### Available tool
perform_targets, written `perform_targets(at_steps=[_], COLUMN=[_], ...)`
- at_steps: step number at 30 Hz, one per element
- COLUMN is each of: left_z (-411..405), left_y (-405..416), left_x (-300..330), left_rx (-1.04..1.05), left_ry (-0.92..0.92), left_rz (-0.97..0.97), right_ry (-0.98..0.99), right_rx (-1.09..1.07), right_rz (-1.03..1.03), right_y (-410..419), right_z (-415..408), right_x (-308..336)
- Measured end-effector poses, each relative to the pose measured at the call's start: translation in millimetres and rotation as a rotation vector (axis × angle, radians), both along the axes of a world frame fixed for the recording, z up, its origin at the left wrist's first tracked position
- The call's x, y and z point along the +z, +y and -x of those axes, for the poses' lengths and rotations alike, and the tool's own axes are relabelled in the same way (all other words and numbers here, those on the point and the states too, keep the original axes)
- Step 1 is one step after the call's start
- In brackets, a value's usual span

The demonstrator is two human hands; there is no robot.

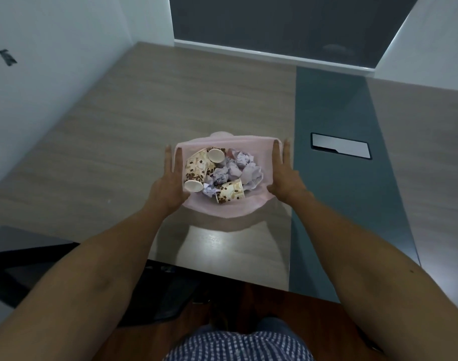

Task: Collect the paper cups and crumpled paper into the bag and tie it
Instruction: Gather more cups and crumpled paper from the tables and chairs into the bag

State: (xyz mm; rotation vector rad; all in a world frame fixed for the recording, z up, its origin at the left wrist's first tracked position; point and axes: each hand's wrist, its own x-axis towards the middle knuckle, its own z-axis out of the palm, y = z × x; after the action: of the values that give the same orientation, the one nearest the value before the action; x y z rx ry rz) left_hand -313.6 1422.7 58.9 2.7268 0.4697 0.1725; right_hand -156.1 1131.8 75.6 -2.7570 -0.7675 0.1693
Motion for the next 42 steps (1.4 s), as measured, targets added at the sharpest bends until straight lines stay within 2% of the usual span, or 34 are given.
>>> perform_targets(at_steps=[3,8,10,15,22,28,32,36,39,42], left_z=[3.9,14.5,19.0,39.6,107.8,191.0,243.2,281.3,301.8,307.4], left_y=[-0.2,-5.8,-8.4,-16.1,-25.9,-24.2,-14.5,-3.9,5.7,8.8], left_x=[-0.1,15.3,20.4,34.9,45.8,49.8,53.0,49.4,42.3,38.1], left_rx=[0.005,-0.002,0.011,0.055,0.232,0.415,0.608,0.784,0.896,1.002], left_ry=[0.031,0.018,-0.033,-0.093,0.043,0.101,0.093,0.147,0.207,0.118], left_rz=[-0.050,-0.161,-0.160,-0.104,-0.070,-0.078,-0.162,-0.209,-0.110,0.076], right_ry=[-0.022,-0.338,-0.374,-0.170,-0.025,0.169,0.334,0.396,0.414,0.397], right_rx=[-0.008,0.029,0.071,0.188,0.390,0.571,0.712,0.834,0.864,0.835], right_rz=[0.054,0.050,0.024,-0.021,-0.022,0.087,0.247,0.306,0.317,0.381], right_y=[-3.1,-4.9,-2.5,8.6,14.5,24.8,42.9,57.7,71.5,79.8], right_z=[5.9,17.2,20.6,38.1,87.4,145.6,184.8,218.0,236.7,245.8], right_x=[1.7,10.7,17.1,28.1,13.2,-14.8,-25.3,-34.0,-42.9,-52.5])
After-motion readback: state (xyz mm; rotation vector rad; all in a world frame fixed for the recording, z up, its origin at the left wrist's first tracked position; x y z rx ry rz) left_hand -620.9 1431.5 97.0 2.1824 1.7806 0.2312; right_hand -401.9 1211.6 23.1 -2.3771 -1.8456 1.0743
